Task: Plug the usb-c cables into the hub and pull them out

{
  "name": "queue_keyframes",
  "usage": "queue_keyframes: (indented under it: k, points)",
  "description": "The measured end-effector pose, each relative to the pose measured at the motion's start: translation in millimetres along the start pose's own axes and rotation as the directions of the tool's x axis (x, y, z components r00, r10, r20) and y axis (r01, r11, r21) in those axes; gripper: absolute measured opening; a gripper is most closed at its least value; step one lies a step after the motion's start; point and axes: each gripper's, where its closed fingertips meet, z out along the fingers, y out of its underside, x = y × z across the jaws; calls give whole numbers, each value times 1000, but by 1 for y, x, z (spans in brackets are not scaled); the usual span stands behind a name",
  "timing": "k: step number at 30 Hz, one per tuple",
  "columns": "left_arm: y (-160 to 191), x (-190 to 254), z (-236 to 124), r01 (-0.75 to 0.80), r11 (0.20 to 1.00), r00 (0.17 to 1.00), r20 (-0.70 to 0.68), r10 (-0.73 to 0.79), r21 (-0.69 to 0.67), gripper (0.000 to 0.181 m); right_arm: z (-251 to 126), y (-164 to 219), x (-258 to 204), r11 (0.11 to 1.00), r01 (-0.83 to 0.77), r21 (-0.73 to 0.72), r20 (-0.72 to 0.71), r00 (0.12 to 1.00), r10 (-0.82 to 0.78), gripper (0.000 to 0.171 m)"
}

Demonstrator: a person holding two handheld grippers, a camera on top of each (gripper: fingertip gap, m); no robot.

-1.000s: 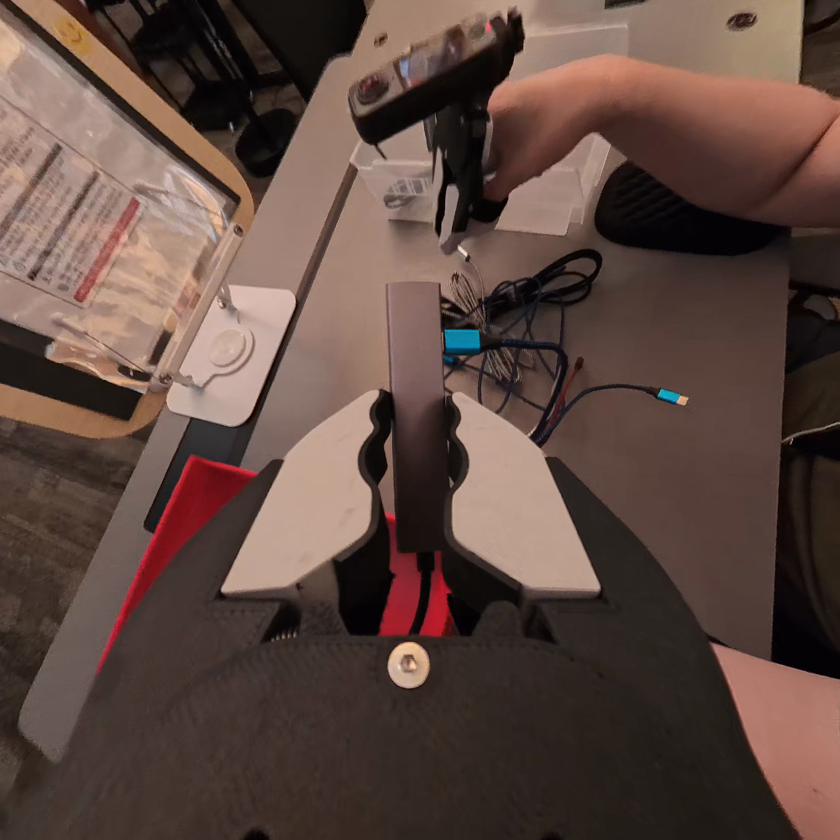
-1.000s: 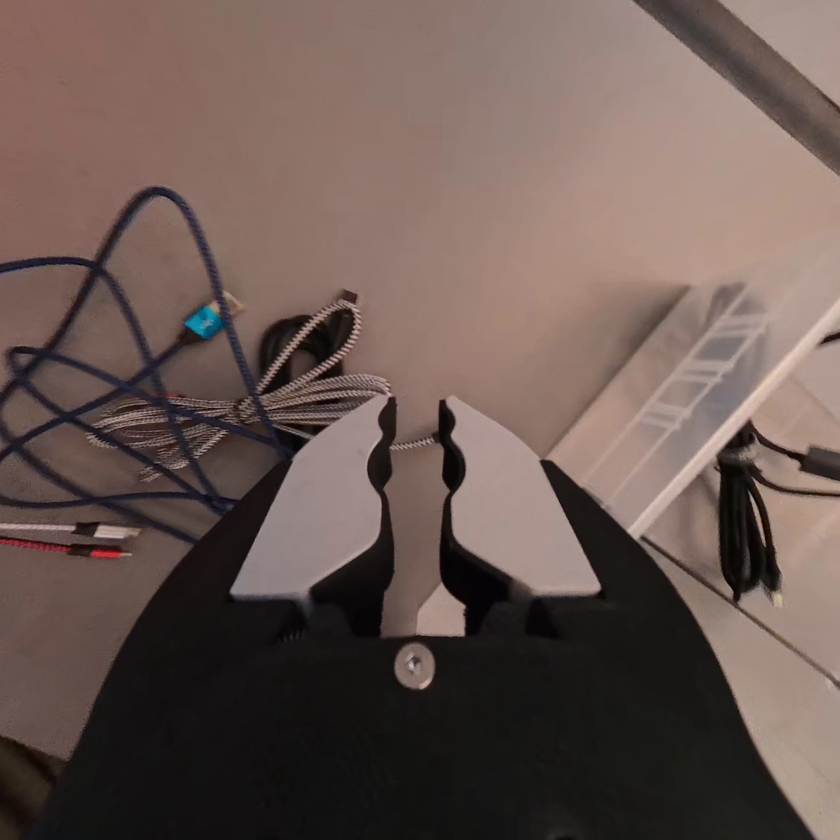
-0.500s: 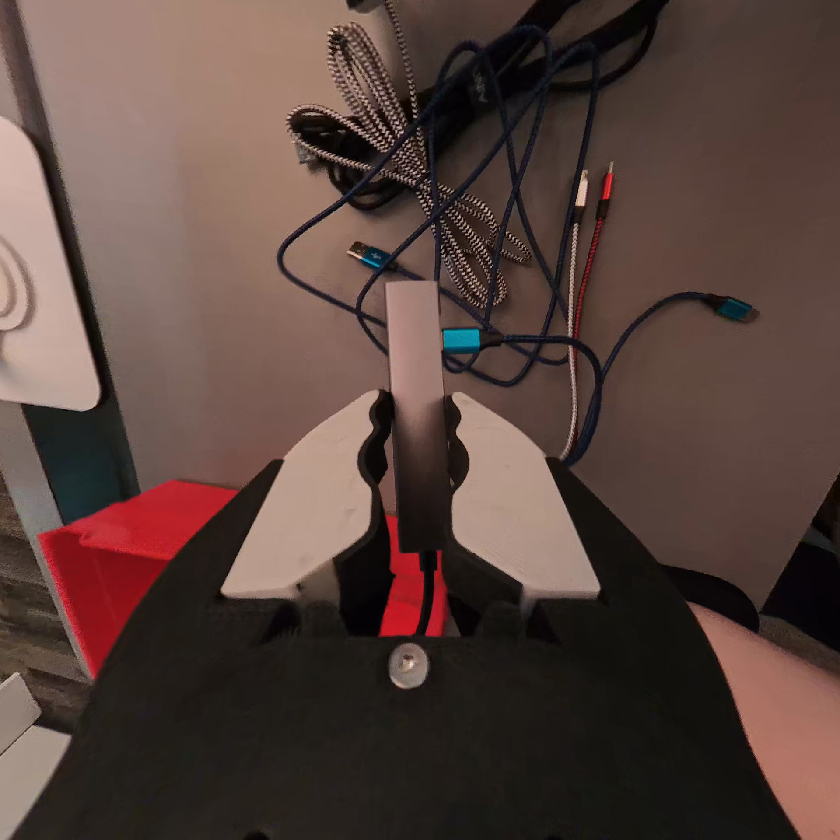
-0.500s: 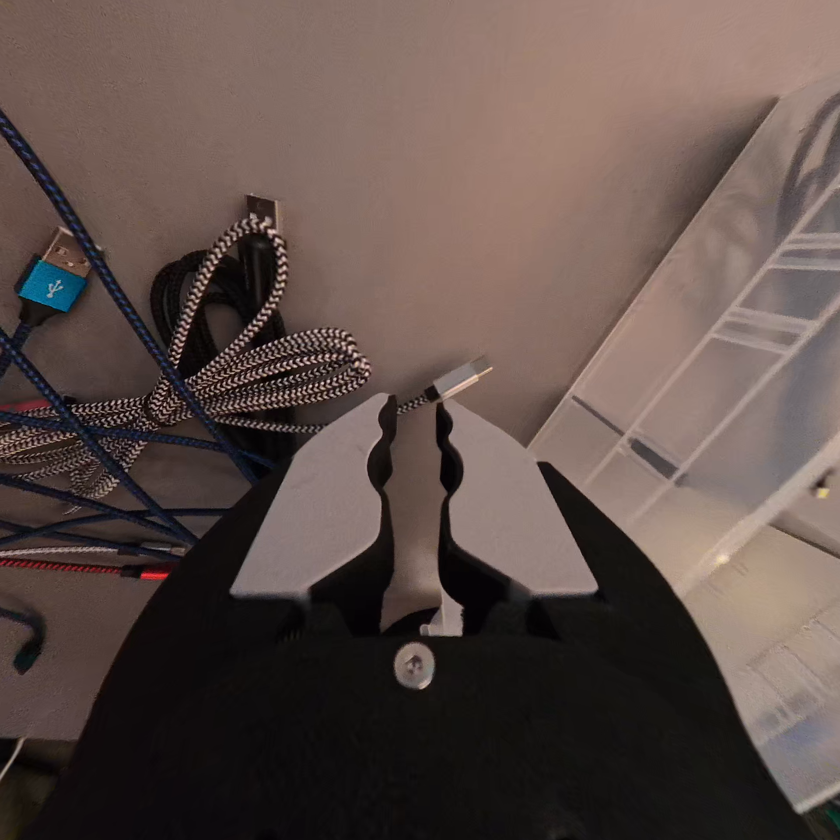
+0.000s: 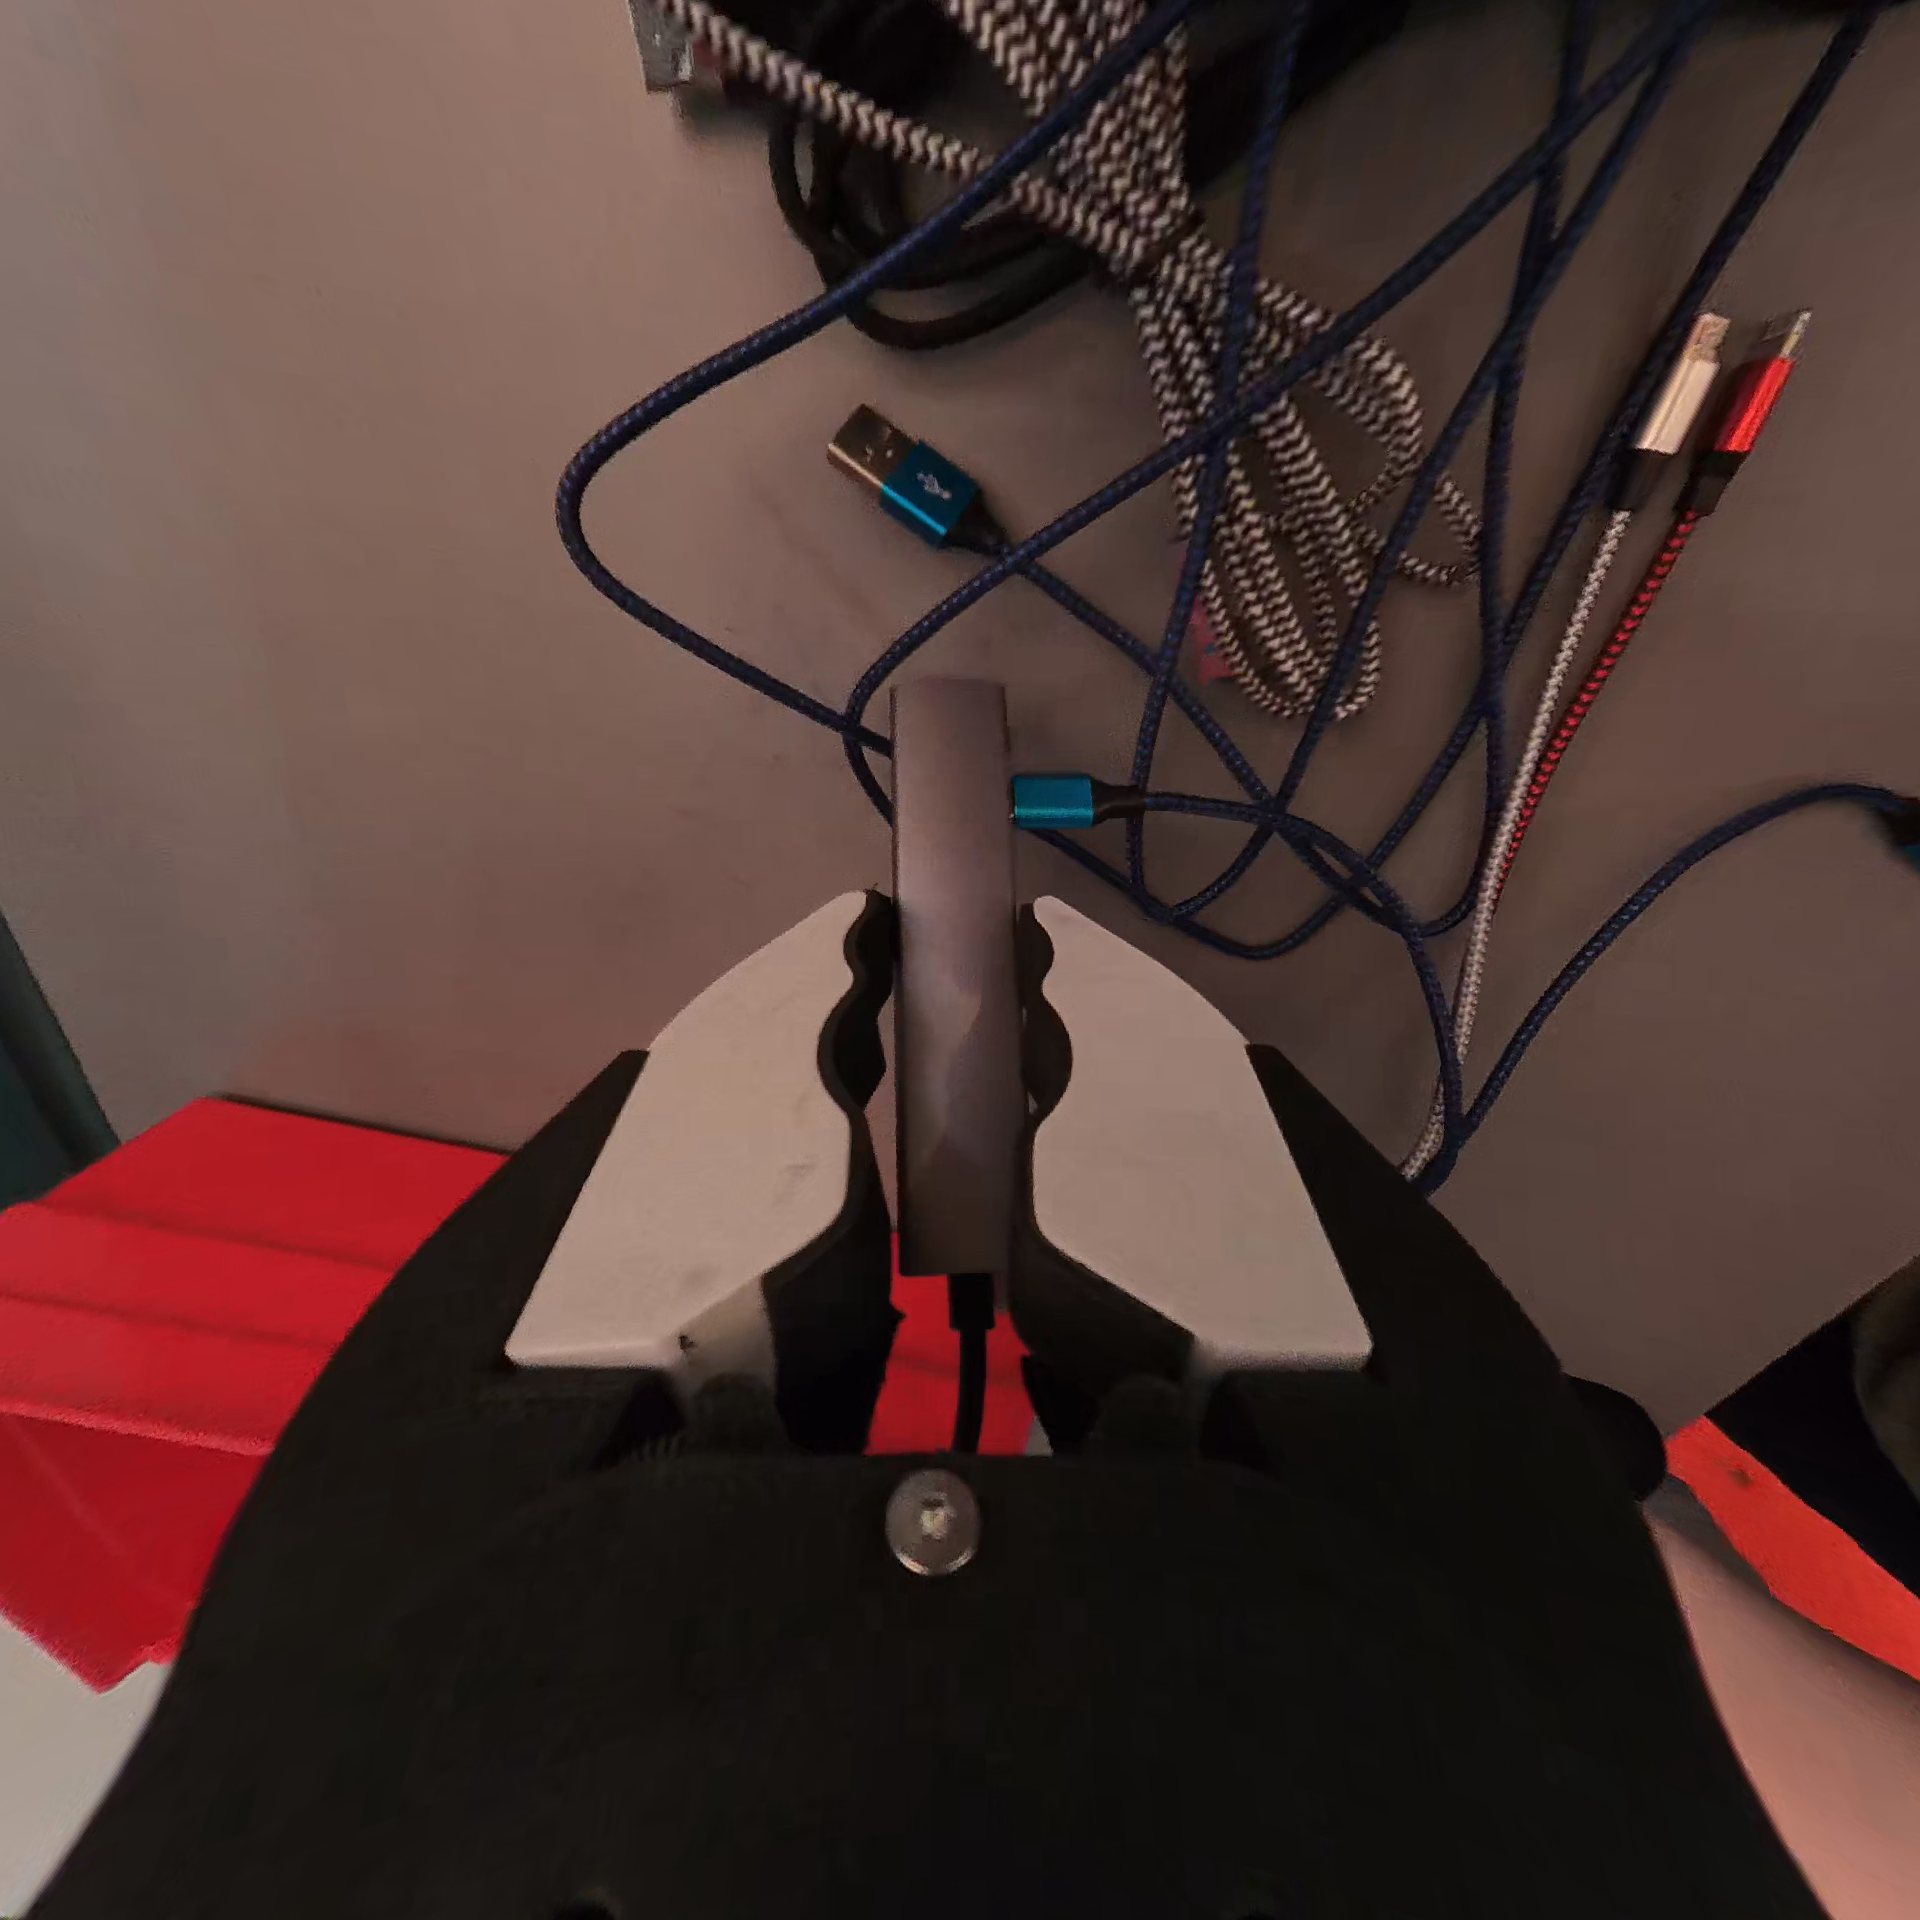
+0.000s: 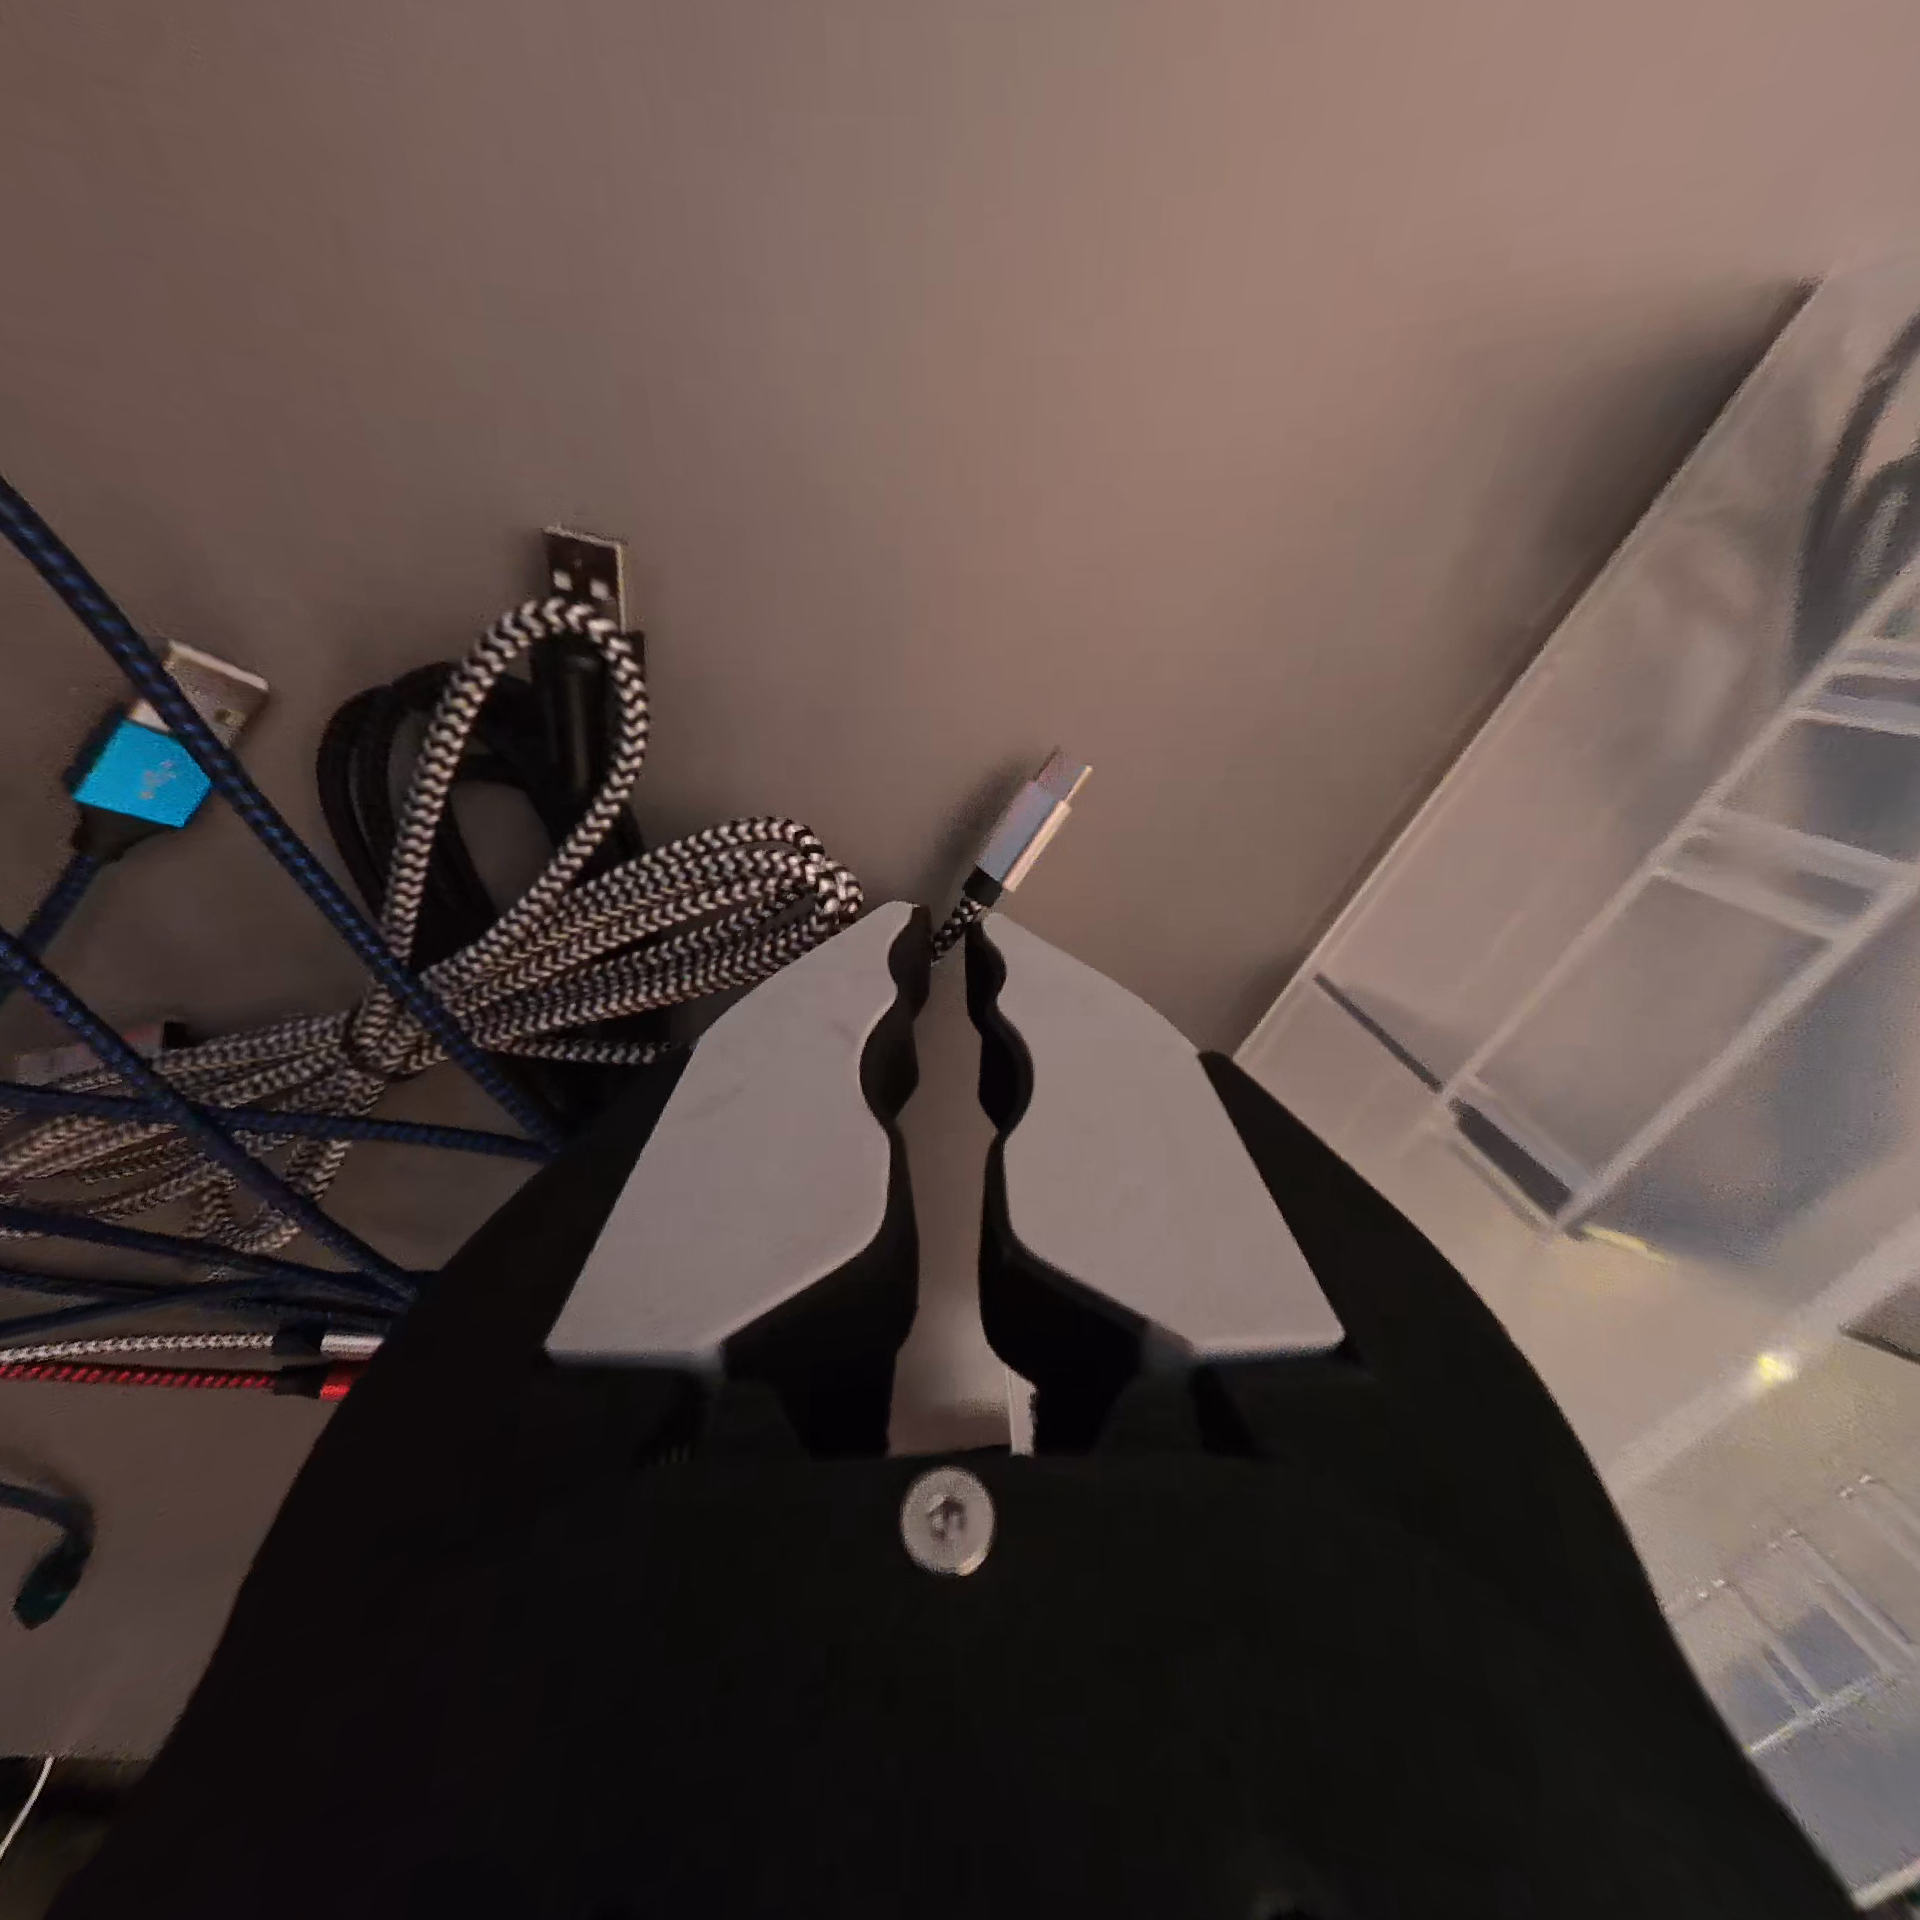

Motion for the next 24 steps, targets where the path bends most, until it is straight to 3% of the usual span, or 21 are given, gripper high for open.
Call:
queue_keyframes:
  k: [8,14,19,24]
  points:
    - [-5,-17,24,164,987,984,-68,-164,-4,22,-49,-19,31,975,-60,216,-45,996,71,4]
    - [-15,-28,30,336,940,930,-174,-323,53,22,-113,-43,48,858,-63,510,-58,993,107,3]
    - [-14,-25,32,302,952,941,-171,-291,45,22,-163,-60,58,688,18,725,-131,985,112,3]
    - [-13,-22,30,270,962,952,-161,-260,44,22,-176,-63,56,633,73,770,-147,987,65,3]
